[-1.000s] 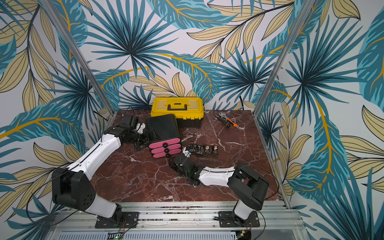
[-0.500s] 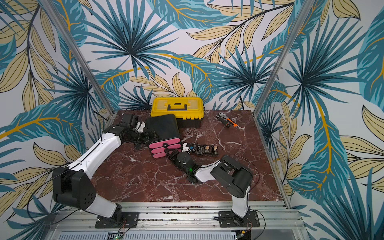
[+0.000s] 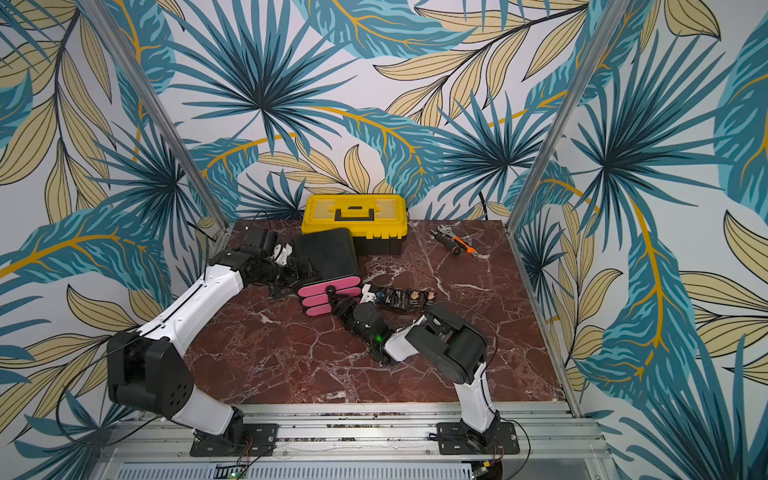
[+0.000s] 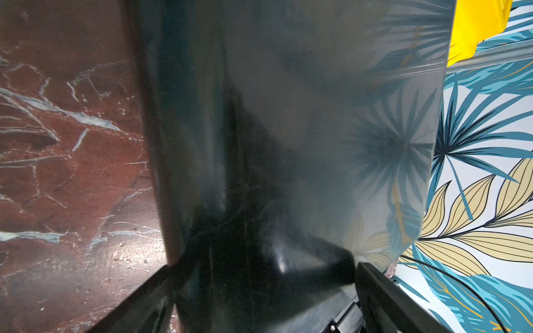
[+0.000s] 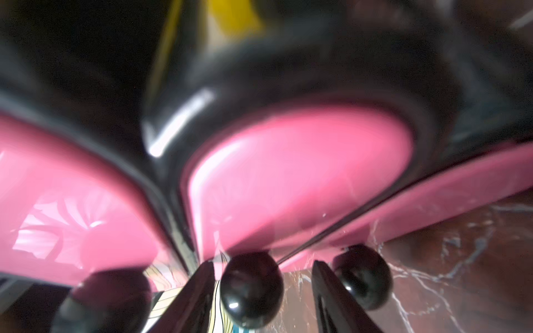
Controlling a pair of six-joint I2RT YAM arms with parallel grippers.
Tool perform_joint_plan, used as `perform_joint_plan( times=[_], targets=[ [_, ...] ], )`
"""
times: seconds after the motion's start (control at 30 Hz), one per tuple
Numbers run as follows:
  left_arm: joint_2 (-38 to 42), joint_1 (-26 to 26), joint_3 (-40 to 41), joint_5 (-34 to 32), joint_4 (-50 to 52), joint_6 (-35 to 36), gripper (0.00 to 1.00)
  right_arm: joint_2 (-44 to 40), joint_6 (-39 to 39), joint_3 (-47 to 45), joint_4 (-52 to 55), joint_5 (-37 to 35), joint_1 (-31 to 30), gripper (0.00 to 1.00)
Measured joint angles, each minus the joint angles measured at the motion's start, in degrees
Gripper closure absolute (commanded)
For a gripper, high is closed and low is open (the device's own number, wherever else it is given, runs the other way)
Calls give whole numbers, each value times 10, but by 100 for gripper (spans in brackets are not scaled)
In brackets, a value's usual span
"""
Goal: Take the cookies out of the drawer
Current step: Open the drawer in the storage box.
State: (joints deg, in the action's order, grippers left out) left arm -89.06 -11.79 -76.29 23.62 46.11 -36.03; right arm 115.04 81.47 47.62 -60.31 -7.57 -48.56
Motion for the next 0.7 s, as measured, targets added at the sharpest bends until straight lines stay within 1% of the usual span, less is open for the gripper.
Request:
perform_joint_plan(
  times=[0.03,0.1,0.27,0.4,0.5,0.6,0.7],
  targets=[
    [-1,0,-1,0,0,1,0,5,2,3,-2,3,0,45],
    [-4,0,-6,0,4,3,0,10,7,6,-11,7,-2,53],
    [-7,0,-9,2,5,8,0,11,11,12,-17,12,-2,66],
    [-7,0,-9,2,5,12,0,7,9,13,-7,12,-2,73],
    [-7,0,-9,2,6,14,0,-7,4,18,31,14,-2,77],
    [-7,0,-9,1,5,18,0,-32,4,28,98,15,-2,80],
    [-7,1,-14,-5,7,22,0,-59,-14,38,173,16,-2,82]
  ],
)
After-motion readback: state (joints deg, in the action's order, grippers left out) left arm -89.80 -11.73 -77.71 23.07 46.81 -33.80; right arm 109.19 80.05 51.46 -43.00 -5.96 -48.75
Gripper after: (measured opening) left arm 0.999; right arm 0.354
